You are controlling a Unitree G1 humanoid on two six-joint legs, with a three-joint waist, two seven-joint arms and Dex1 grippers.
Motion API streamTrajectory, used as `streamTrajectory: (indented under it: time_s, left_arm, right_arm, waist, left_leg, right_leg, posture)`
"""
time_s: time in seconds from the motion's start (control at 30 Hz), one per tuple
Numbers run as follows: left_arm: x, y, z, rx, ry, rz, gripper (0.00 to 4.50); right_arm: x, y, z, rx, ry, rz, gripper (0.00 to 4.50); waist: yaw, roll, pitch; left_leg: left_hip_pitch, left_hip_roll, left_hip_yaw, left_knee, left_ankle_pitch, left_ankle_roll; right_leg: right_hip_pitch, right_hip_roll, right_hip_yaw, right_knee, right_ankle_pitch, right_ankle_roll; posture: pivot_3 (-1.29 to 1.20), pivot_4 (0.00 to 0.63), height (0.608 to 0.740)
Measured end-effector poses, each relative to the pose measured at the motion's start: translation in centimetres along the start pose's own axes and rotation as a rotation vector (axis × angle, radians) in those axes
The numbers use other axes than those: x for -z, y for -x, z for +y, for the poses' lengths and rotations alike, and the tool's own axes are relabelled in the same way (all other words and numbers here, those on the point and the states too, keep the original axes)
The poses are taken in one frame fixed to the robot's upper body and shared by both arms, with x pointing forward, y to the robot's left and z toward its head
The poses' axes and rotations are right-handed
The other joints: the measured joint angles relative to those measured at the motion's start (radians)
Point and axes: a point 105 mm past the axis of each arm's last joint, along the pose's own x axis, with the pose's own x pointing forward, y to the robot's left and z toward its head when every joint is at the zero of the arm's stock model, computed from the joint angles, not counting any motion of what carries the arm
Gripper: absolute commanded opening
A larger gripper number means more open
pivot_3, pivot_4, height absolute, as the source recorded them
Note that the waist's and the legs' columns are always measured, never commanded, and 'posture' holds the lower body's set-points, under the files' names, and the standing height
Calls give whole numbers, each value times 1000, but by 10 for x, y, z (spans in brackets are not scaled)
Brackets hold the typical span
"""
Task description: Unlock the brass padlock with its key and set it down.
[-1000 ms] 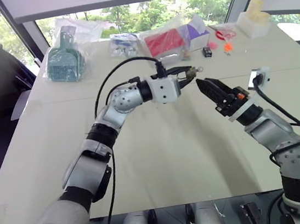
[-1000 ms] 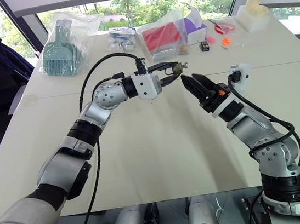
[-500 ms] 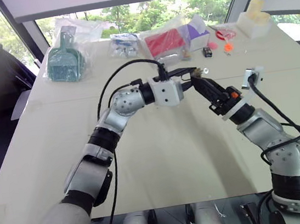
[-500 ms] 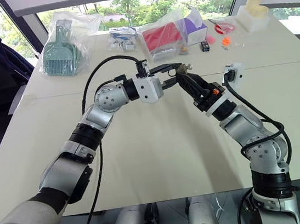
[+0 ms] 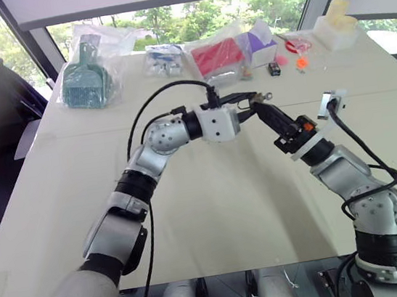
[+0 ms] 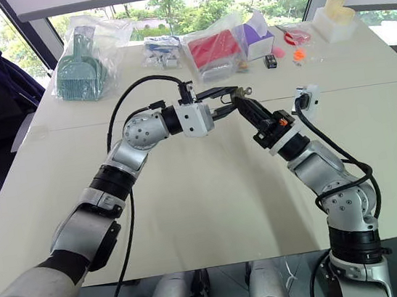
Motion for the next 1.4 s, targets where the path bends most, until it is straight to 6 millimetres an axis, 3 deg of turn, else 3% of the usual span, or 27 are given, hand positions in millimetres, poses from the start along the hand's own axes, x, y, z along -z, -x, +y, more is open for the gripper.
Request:
streamTrajectory:
  time_s: [0.03, 0.23, 0.47, 0.73, 1.0, 1.4]
  left_arm:
    - [0, 1, 0, -3, 3, -2, 1971]
    - [2, 6, 8, -22, 25, 18, 4080]
    - [3, 11, 2, 35, 144, 28, 4080]
    - [2, 18, 7, 39, 189, 45, 4080]
    - [24, 32, 19, -68, 449, 132, 4080]
    - [26, 19, 17, -67, 471, 123, 4080]
  right_arm:
    - [1, 0, 0, 3, -3, 0, 67]
    - [6, -2, -1, 7, -9, 19, 67]
    - [6, -2, -5, 30, 13, 15, 67]
    - [6, -2, -6, 36, 6, 6, 67]
    - [4, -2, -7, 43, 7, -1, 67]
    - [5, -2, -4, 36, -5, 10, 67]
  waist:
    - [0, 0, 0]
    - [0, 0, 0]
    - [-2, 0, 0]
    - [0, 0, 0]
    - [-1, 0, 0]
    - [-1, 0, 0]
  left_leg:
    - [0, 0, 0, 0, 0, 0]
    - [0, 0, 0, 0, 0, 0]
    - [0, 0, 0, 0, 0, 0]
    - [0, 0, 0, 0, 0, 0]
    - [1, 0, -1, 0, 1, -1]
    - [1, 0, -1, 0, 1, -1]
  right_leg:
    - [0, 0, 0, 0, 0, 0]
    - [0, 0, 0, 0, 0, 0]
    - [0, 0, 0, 0, 0, 0]
    - [1, 0, 0, 0, 0, 0]
    - [1, 1, 0, 1, 0, 0]
    - [1, 1, 0, 0, 0, 0]
  posture:
    - [0, 150, 735]
    - [0, 150, 735]
    - [0, 150, 735]
    - [0, 150, 735]
    - [0, 150, 735]
    - [0, 150, 735]
